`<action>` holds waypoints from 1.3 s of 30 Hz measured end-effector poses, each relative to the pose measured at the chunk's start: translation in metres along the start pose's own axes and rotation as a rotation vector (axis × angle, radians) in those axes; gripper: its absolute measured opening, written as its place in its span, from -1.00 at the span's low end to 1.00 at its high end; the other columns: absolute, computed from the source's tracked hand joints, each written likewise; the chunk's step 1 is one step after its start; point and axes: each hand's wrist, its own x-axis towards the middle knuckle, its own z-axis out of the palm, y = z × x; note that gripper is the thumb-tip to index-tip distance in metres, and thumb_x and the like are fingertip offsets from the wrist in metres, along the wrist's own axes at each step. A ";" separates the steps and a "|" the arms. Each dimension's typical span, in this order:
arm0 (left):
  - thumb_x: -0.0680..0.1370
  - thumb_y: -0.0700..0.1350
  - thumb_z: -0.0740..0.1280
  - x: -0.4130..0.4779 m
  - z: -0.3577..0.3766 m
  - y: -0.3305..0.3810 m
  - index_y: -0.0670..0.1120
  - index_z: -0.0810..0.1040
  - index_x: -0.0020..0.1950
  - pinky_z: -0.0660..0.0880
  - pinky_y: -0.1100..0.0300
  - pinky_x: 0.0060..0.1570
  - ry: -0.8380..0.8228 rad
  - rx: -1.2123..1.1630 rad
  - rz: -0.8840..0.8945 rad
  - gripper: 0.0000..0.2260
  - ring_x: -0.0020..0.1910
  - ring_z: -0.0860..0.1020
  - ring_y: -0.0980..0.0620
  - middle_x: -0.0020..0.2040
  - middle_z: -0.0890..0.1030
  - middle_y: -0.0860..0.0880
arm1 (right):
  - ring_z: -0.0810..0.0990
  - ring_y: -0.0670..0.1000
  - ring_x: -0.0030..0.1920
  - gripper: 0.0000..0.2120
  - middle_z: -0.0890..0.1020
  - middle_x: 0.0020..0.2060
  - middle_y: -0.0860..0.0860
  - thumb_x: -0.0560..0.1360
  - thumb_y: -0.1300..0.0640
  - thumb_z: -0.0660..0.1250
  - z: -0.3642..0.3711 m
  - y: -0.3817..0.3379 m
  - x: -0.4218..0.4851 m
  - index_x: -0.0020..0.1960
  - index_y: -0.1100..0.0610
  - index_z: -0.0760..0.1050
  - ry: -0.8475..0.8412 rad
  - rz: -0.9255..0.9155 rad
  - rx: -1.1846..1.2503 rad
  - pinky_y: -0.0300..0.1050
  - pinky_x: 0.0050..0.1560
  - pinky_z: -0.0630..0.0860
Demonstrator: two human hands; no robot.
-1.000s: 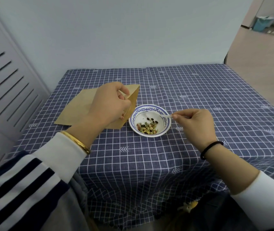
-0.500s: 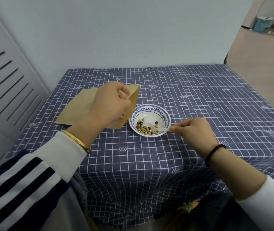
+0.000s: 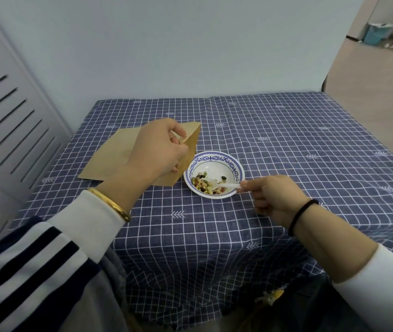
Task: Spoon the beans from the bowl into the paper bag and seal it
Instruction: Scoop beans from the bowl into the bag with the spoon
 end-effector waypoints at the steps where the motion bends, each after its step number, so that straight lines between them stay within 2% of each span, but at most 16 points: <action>1: 0.36 -0.33 0.39 0.000 0.000 0.000 -0.03 0.60 -0.01 0.61 0.12 -0.51 0.001 0.001 0.001 -0.73 -0.55 0.61 -0.01 -0.41 0.58 -0.01 | 0.12 -0.10 -0.61 -0.89 0.25 -0.67 -0.10 0.41 0.30 0.39 0.000 0.000 0.001 -0.14 0.36 0.63 -0.004 0.011 0.011 -0.24 -0.55 0.17; 6: 0.37 -0.32 0.40 -0.001 -0.001 0.001 -0.02 0.60 -0.01 0.62 0.12 -0.49 -0.003 0.009 -0.001 -0.72 -0.55 0.61 0.01 -0.42 0.59 -0.01 | 0.13 -0.11 -0.61 -0.87 0.24 -0.65 -0.10 0.45 0.24 0.36 -0.003 0.001 0.001 -0.13 0.31 0.63 -0.031 0.052 0.049 -0.20 -0.42 0.22; 9: 0.37 -0.32 0.39 -0.001 -0.001 0.002 -0.04 0.60 0.00 0.63 0.08 -0.45 -0.011 0.004 -0.003 -0.73 -0.54 0.61 0.00 -0.40 0.59 -0.02 | 0.12 -0.11 -0.62 -0.85 0.21 -0.65 -0.10 0.47 0.23 0.35 -0.006 -0.001 0.000 -0.11 0.32 0.63 -0.030 0.055 0.068 -0.21 -0.43 0.22; 13: 0.38 -0.33 0.38 -0.001 -0.002 0.002 -0.06 0.60 -0.01 0.62 0.13 -0.50 -0.010 -0.013 -0.005 -0.74 -0.54 0.60 0.02 -0.39 0.59 -0.03 | 0.12 -0.12 -0.64 -0.86 0.20 -0.66 -0.11 0.48 0.22 0.33 -0.008 -0.010 -0.001 -0.16 0.28 0.62 -0.030 0.036 0.092 -0.24 -0.49 0.27; 19: 0.40 -0.32 0.40 0.000 -0.002 0.002 -0.04 0.60 -0.01 0.61 0.14 -0.50 -0.008 -0.026 -0.018 -0.76 -0.54 0.59 0.05 -0.35 0.58 -0.03 | 0.13 -0.12 -0.63 -0.86 0.21 -0.66 -0.11 0.48 0.23 0.33 0.004 -0.032 -0.005 -0.19 0.27 0.61 -0.043 -0.040 0.120 -0.19 -0.38 0.28; 25: 0.43 -0.30 0.43 0.000 -0.003 0.001 -0.03 0.59 -0.02 0.56 0.24 -0.54 -0.007 -0.030 -0.024 -0.78 -0.54 0.60 0.05 -0.31 0.61 -0.07 | 0.18 -0.12 -0.65 -0.91 0.28 -0.69 -0.11 0.43 0.27 0.39 0.036 -0.045 -0.003 -0.17 0.32 0.61 0.001 -0.128 0.105 -0.24 -0.50 0.28; 28: 0.42 -0.29 0.45 -0.001 -0.004 0.001 -0.04 0.59 -0.03 0.53 0.27 -0.56 -0.011 -0.056 -0.030 -0.78 -0.56 0.58 0.09 -0.31 0.60 -0.07 | 0.35 -0.07 -0.58 -0.85 0.44 -0.61 -0.04 0.38 0.23 0.46 0.052 -0.042 0.000 -0.16 0.35 0.64 0.070 -0.291 0.043 -0.21 -0.48 0.38; 29: 0.41 -0.30 0.45 -0.001 -0.005 0.002 -0.04 0.59 -0.03 0.52 0.28 -0.56 -0.009 -0.063 -0.034 -0.78 -0.57 0.57 0.09 -0.31 0.60 -0.08 | 0.41 -0.07 -0.53 -0.87 0.49 -0.57 -0.03 0.37 0.20 0.47 0.057 -0.040 0.000 -0.19 0.28 0.66 0.086 -0.373 -0.019 -0.22 -0.44 0.41; 32: 0.39 -0.34 0.40 -0.001 -0.006 0.002 -0.06 0.60 -0.01 0.54 0.25 -0.56 0.001 -0.070 -0.035 -0.75 -0.54 0.60 0.04 -0.30 0.62 -0.11 | 0.48 -0.23 -0.53 -0.95 0.54 -0.60 -0.17 0.38 0.12 0.48 0.069 -0.035 -0.002 -0.24 0.08 0.69 0.151 -0.635 -0.308 -0.36 -0.46 0.41; 35: 0.41 -0.33 0.38 0.000 -0.008 0.001 -0.07 0.60 0.01 0.59 0.19 -0.52 0.002 -0.077 -0.037 -0.75 -0.51 0.63 -0.01 -0.27 0.64 -0.14 | 0.57 -0.17 -0.36 -0.92 0.55 -0.43 -0.21 0.41 0.13 0.45 0.073 -0.030 -0.006 -0.13 0.09 0.70 0.181 -0.852 -0.506 -0.20 -0.27 0.53; 39: 0.42 -0.34 0.38 0.000 -0.007 0.001 -0.09 0.60 0.01 0.57 0.20 -0.54 0.003 -0.084 -0.043 -0.77 -0.54 0.60 0.03 -0.29 0.61 -0.12 | 0.52 -0.08 -0.35 -0.88 0.57 -0.39 -0.06 0.43 0.16 0.43 0.070 -0.024 -0.008 -0.05 0.10 0.70 0.211 -0.999 -0.619 -0.10 -0.24 0.52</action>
